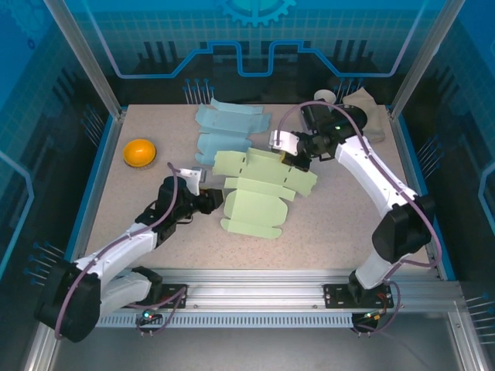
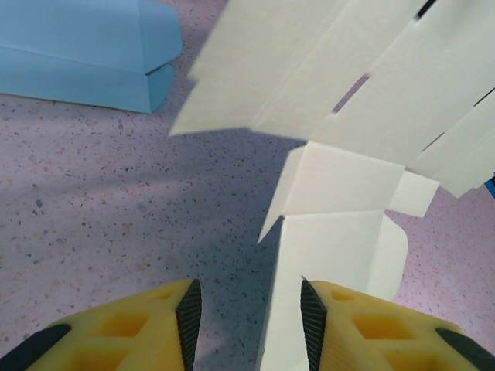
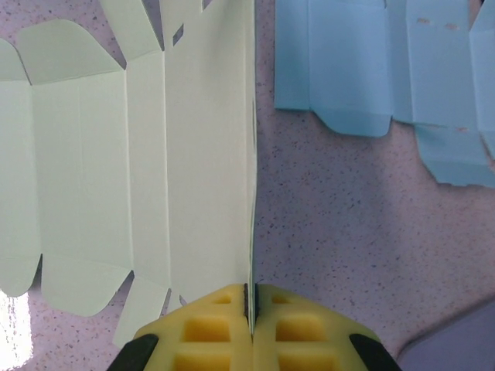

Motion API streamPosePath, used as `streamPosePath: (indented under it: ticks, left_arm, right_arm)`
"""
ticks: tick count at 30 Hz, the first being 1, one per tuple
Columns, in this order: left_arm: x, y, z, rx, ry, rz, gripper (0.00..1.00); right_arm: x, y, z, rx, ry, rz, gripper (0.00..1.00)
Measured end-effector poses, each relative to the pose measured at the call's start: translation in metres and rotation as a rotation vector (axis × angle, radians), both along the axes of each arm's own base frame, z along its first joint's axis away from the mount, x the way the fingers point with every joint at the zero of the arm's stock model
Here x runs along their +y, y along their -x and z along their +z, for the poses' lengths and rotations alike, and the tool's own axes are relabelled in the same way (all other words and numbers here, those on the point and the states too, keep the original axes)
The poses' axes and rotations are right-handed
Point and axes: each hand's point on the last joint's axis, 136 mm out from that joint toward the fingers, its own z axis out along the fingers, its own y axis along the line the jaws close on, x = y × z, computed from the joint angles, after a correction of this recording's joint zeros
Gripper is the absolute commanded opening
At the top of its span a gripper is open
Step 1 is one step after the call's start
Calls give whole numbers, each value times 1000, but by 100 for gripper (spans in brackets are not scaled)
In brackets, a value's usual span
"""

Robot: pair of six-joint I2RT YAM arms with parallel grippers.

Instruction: Fold the paper box

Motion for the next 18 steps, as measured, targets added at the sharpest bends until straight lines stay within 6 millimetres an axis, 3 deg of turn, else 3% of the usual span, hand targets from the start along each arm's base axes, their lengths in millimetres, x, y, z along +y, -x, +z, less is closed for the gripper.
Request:
streamPosePath:
  ticks: [10, 18]
  left_arm:
    - [-6, -12, -16, 8, -9, -9, 41]
    - [-13, -16, -31, 41, 5, -21, 41]
  right_arm:
    - [0, -6, -49, 81, 138, -30, 0]
    - [-1, -11, -69, 97, 171, -56, 0]
